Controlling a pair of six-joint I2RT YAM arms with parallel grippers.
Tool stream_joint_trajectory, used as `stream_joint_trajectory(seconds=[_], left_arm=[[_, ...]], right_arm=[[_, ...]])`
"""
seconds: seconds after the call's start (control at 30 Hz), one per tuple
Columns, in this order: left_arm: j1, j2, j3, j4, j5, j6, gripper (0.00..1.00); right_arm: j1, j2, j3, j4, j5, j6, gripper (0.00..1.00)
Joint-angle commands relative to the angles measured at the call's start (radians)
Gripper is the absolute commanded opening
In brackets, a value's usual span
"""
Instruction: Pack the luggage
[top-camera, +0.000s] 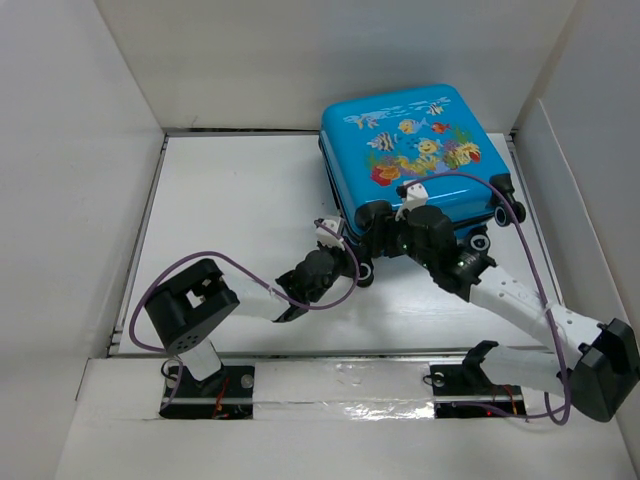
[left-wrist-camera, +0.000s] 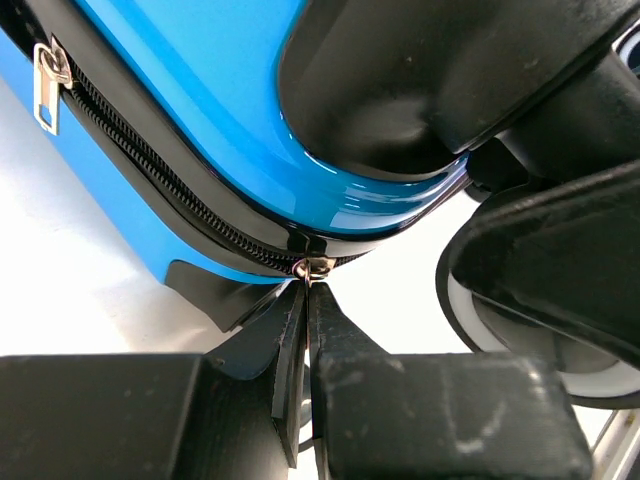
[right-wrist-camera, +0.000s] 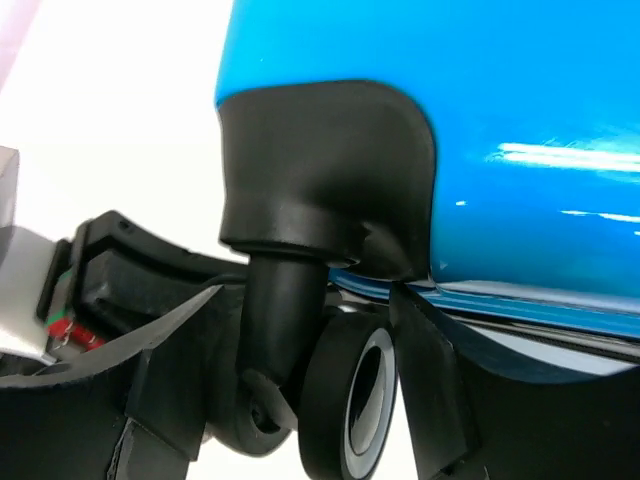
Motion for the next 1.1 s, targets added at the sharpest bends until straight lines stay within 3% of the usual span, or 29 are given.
stream_joint_trajectory(seconds=[0.0,0.13,0.2,0.3,0.33,0.4,0.47,0.67,0.8,1.07], left_arm=[[0.024,-0.041,-0.01,0.106,-0.032,-0.002,0.0],[0.024,-0.041,-0.013,0.111,-0.026,0.0,0.0],[0.024,-0.042,-0.012,0.108,-0.024,0.001,0.0],[0.024,-0.045,-0.015,0.106,-0.024,0.006,0.0],[0.024,-0.044,-0.015,0.106,-0.026,0.008,0.0],[0.024,-0.045,-0.018,0.108,-0.026,0.008,0.0],[0.024,-0.048,-0.018,0.109,-0.026,0.008,0.0],[0.024,-0.047,-0.018,0.112,-0.021,0.009,0.0],[0.024,-0.05,-0.024,0.118,-0.021,0.009,0.0],[0.034,-0.047,-0.032,0.131,-0.018,0.008,0.0]], right_arm=[[0.047,-0.018,0.065,-0.087,0.254,-0.049,0.46],[0.11,-0.013,0.112,-0.146,0.389,-0.083,0.27],[0.132,-0.005,0.137,-0.182,0.431,-0.097,0.26],[0.141,0.014,0.18,-0.234,0.394,-0.115,0.51],[0.15,0.021,0.189,-0.249,0.39,-0.112,0.71],[0.17,0.03,0.205,-0.288,0.405,-0.106,0.84],[0.193,0.036,0.202,-0.3,0.416,-0.095,0.88],[0.193,0.054,0.197,-0.326,0.386,-0.069,0.91],[0.193,0.067,0.191,-0.347,0.422,-0.06,0.87],[0.193,0.139,0.251,-0.406,0.494,-0.081,0.68]])
